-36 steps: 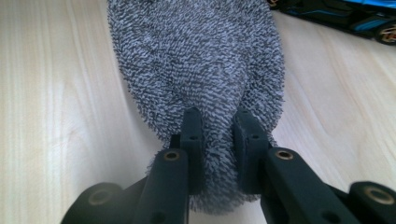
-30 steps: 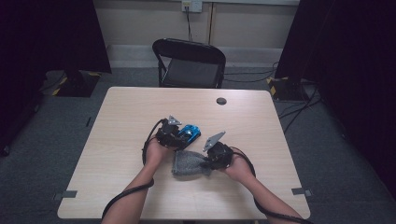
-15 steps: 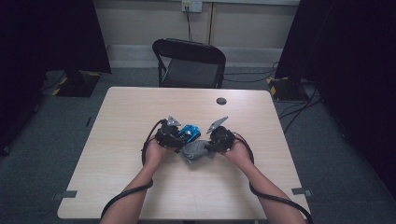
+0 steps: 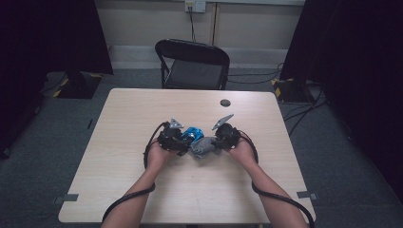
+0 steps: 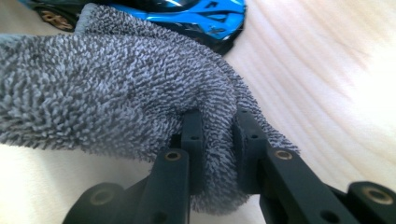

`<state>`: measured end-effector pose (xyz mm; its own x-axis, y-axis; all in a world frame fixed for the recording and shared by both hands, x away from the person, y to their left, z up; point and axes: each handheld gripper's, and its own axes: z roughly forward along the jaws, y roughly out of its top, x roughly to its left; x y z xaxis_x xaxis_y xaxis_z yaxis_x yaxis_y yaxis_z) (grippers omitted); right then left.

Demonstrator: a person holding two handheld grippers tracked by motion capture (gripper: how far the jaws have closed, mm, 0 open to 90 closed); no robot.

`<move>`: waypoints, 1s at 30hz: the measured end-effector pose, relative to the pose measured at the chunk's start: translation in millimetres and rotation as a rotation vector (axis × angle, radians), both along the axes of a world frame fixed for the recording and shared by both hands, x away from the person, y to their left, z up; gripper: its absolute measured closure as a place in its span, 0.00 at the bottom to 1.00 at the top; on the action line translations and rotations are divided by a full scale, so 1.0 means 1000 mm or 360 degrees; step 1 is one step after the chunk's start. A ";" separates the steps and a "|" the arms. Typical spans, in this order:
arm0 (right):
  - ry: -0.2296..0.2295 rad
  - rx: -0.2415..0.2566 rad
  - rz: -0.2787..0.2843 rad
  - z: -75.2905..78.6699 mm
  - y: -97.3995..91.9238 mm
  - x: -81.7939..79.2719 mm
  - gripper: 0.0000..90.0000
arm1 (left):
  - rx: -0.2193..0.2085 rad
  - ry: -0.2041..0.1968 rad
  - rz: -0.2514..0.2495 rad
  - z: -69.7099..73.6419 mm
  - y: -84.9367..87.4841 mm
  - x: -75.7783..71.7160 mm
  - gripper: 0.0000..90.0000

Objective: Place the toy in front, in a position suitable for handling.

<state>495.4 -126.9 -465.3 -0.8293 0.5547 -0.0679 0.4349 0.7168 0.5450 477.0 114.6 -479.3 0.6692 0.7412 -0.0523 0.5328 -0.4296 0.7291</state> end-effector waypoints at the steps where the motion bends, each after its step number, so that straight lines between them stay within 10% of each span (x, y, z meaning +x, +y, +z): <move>1: -0.0008 -0.0008 -0.0005 0.000 0.000 0.000 0.86 | 0.0000 0.0000 0.0000 0.000 0.000 0.000 0.49; 30: 0.0016 0.0034 -0.0217 -0.001 -0.026 0.018 0.85 | 0.0001 -0.0015 0.0001 0.000 0.000 -0.001 0.49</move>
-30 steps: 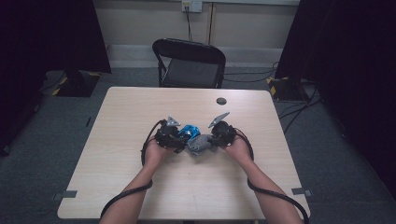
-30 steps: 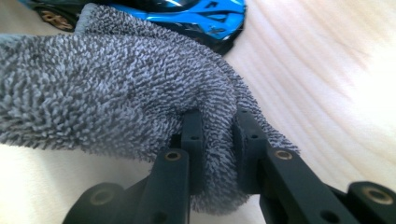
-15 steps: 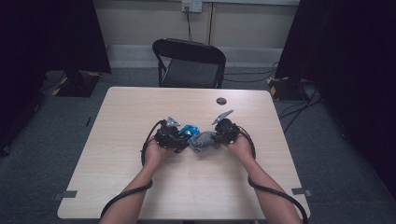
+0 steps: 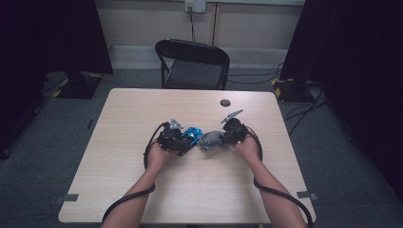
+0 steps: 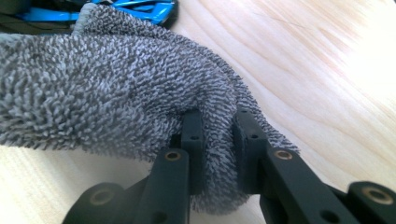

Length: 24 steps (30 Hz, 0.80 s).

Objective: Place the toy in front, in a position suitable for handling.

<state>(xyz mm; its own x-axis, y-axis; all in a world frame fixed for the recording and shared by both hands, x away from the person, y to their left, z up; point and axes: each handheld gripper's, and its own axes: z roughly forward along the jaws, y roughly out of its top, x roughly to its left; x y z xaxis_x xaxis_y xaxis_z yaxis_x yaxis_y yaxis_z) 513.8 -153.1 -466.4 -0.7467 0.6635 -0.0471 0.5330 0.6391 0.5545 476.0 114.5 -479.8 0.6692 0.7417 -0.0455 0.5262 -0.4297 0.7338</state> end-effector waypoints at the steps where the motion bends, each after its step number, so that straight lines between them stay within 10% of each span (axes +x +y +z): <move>1: 0.0004 0.0004 -0.0007 0.000 -0.001 0.000 0.85 | 0.0001 0.0000 -0.0001 0.000 0.000 0.000 0.49; 24: -0.0038 0.0011 -0.0178 0.004 -0.038 0.001 0.85 | -0.0002 0.0009 -0.0001 0.000 0.000 0.000 0.49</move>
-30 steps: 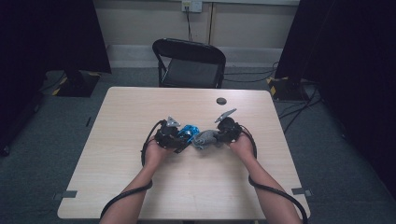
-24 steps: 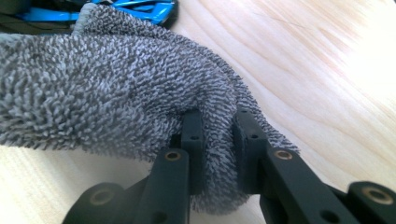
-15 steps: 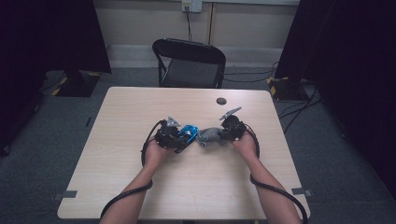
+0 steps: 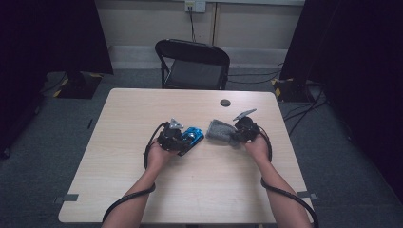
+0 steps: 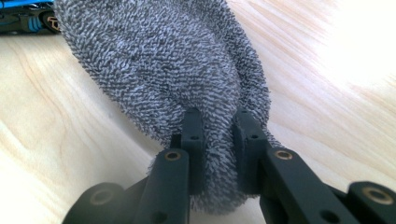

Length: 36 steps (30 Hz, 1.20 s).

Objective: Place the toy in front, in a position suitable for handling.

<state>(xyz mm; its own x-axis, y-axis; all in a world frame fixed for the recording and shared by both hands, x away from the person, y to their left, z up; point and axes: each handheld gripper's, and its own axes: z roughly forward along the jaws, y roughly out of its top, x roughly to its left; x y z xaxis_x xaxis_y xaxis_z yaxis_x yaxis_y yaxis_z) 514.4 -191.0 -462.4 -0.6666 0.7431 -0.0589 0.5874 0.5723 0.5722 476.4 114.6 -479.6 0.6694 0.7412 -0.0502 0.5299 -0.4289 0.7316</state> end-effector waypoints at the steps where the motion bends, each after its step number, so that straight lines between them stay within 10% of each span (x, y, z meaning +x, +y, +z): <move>1: -0.0001 -0.0001 0.0002 0.001 -0.001 -0.001 0.85 | 0.0000 0.0000 0.0000 0.000 0.000 0.000 0.49; 23: -0.0069 0.0125 0.0174 0.021 -0.014 -0.042 0.85 | 0.0005 0.0008 0.0003 0.001 0.000 0.000 0.49; 36: -0.0060 0.0149 0.0377 0.022 0.009 -0.071 0.85 | 0.0005 0.0018 0.0006 0.001 0.000 0.000 0.49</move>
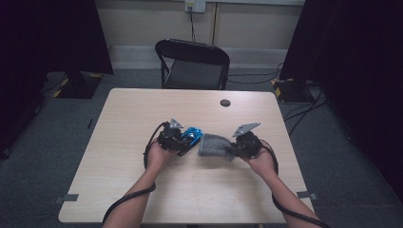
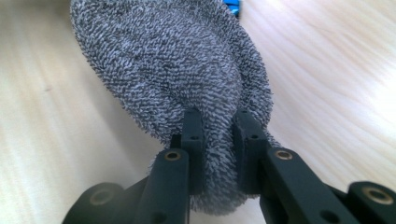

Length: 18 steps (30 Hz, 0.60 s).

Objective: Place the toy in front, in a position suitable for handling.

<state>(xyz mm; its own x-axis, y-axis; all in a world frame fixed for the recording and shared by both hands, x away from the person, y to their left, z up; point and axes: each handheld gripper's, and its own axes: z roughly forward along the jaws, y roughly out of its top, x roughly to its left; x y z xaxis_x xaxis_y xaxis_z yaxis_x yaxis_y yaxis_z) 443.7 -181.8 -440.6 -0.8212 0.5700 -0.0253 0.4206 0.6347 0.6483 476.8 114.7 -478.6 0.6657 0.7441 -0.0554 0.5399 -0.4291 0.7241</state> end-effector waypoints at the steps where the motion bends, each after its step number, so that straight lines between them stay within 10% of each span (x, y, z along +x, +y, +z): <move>1: 0.0002 -0.0001 0.0013 -0.001 0.002 -0.001 0.85 | 0.0002 0.0000 0.0000 0.000 0.000 0.000 0.49; 18: 0.0030 -0.0039 0.0325 -0.012 0.052 -0.033 0.85 | -0.0009 0.0009 0.0012 0.000 0.000 0.000 0.49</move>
